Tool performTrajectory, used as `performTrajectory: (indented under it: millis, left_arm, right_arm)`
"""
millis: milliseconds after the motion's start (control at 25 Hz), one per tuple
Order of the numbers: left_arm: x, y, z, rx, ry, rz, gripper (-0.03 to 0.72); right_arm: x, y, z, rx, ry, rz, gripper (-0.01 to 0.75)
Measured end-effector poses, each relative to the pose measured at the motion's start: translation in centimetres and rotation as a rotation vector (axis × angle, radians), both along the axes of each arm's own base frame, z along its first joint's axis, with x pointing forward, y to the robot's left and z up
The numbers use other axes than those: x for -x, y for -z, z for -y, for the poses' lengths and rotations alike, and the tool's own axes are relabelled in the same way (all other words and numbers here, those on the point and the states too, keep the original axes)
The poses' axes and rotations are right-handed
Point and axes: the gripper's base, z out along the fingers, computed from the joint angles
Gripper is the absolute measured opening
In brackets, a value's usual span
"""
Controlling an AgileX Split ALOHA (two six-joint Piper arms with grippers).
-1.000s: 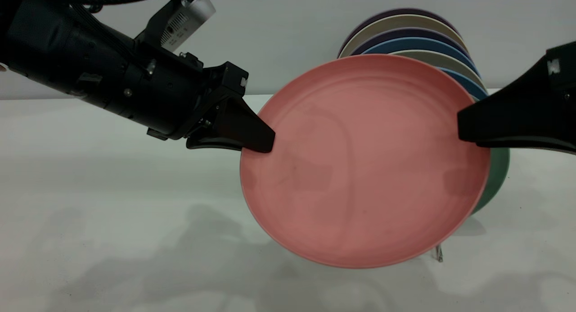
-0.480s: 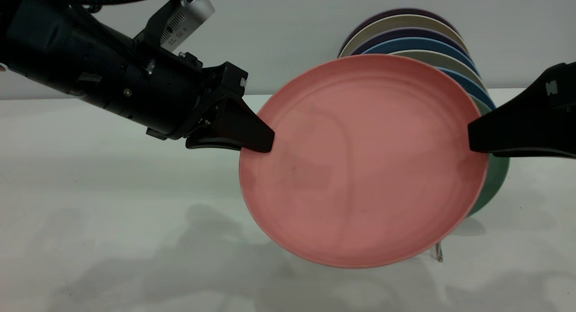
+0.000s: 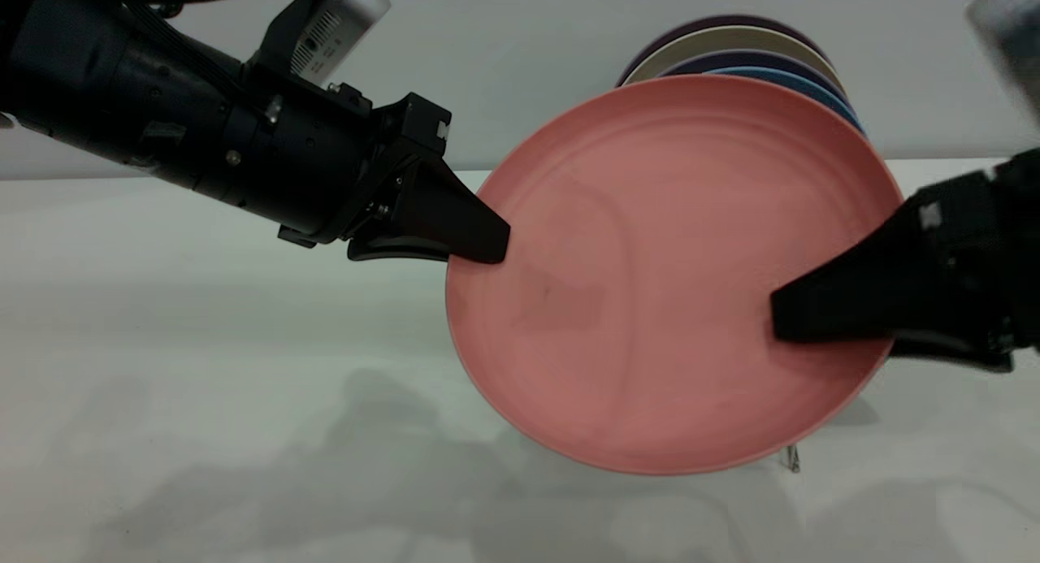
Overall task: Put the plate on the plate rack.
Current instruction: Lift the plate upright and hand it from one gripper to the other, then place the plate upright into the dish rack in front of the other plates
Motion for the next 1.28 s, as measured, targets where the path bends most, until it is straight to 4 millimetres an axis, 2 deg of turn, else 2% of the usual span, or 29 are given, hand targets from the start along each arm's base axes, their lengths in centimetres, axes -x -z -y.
performTrajectory:
  millis: [80,200,240,480,600,760,880,1040,1160,1280]
  left_arm:
    - [0.0,0.0,0.0,0.002,0.001,-0.001,0.018]
    - [0.0,0.0,0.0,0.0,0.005,0.002,0.018]
    - [0.1,0.0,0.0,0.001,0.01,0.005,0.018]
    - [0.0,0.0,0.0,-0.011,0.015,0.018,0.03]
    - [0.0,0.0,-0.1,-0.015,0.01,0.019,0.065]
    - [-0.1,0.1,-0.1,-0.02,0.0,0.019,0.181]
    - [-0.1,0.1,-0.2,-0.021,-0.004,0.02,0.336]
    - [-0.6,0.0,-1.2,-0.008,-0.028,0.015,0.487]
    - [-0.9,-0.2,-2.1,0.023,-0.047,0.004,0.525]
    - [-1.3,-0.4,-2.9,0.07,-0.067,-0.008,0.531]
  right_arm:
    - [-0.3,0.3,-0.2,-0.009,-0.021,-0.001,0.273]
    - [-0.5,0.6,-0.1,0.006,-0.017,0.008,0.12]
    - [-0.6,0.6,0.0,0.017,-0.011,0.014,0.098]
    - [-1.4,0.3,0.1,0.063,-0.019,0.064,0.098]
    - [-2.1,0.0,0.2,0.099,-0.026,0.103,0.098]
    - [-2.8,-0.1,0.5,0.156,-0.025,0.14,0.098]
    - [-2.9,0.0,0.8,0.212,-0.025,0.161,0.098]
    - [-2.9,-1.0,1.5,0.309,-0.018,0.236,0.098]
    - [-2.6,-3.0,2.0,0.386,-0.014,0.345,0.098]
    - [-1.9,-4.9,2.3,0.45,-0.053,0.457,0.098]
